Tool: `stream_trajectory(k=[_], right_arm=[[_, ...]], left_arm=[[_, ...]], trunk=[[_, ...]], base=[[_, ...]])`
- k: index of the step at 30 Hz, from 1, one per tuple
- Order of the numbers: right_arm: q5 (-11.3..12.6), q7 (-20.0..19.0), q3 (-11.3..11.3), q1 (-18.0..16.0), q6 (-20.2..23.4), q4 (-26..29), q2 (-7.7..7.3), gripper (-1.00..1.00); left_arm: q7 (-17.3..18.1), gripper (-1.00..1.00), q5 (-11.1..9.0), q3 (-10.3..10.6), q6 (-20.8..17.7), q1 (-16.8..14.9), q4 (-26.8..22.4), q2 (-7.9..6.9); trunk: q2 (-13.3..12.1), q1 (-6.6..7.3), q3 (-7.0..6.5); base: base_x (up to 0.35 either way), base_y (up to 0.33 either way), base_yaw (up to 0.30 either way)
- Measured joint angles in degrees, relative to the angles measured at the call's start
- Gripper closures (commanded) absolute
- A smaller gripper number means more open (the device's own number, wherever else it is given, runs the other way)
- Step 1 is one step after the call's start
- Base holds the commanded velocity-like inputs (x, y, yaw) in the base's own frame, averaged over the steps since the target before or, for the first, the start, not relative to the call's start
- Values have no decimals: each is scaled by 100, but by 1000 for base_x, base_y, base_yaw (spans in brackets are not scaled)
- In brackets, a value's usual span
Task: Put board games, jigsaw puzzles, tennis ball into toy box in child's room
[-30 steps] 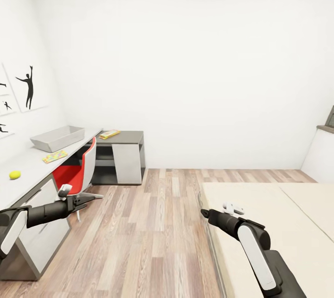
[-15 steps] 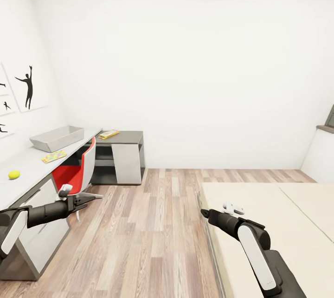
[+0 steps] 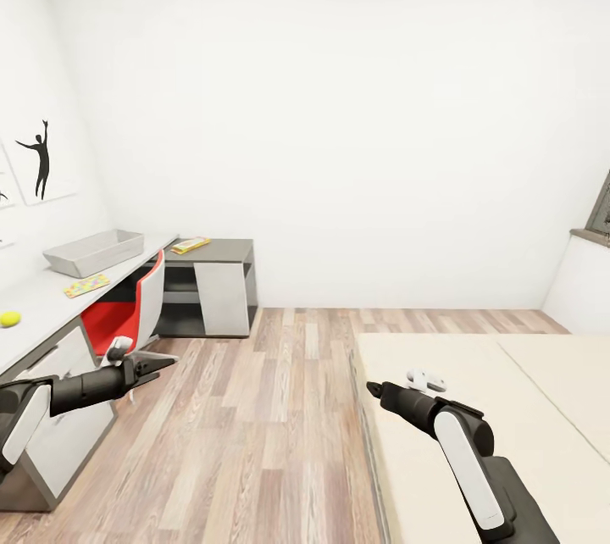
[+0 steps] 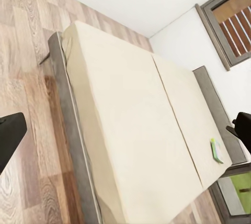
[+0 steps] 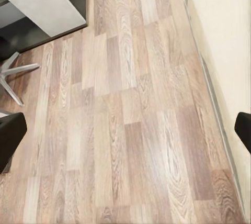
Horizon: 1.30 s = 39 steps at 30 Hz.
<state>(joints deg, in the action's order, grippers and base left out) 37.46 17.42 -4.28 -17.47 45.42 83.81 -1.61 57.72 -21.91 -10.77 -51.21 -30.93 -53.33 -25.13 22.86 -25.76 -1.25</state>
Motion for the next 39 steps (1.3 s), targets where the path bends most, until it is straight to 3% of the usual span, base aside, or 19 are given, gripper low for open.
stream_trajectory(k=[39], right_arm=[[0, 0, 9, 0, 4, -1, -1, -100]], left_arm=[[0, -100, 0, 0, -1, -1, -3, 17]], trunk=[[1, 0, 0]], base=[[0, -223, 0]])
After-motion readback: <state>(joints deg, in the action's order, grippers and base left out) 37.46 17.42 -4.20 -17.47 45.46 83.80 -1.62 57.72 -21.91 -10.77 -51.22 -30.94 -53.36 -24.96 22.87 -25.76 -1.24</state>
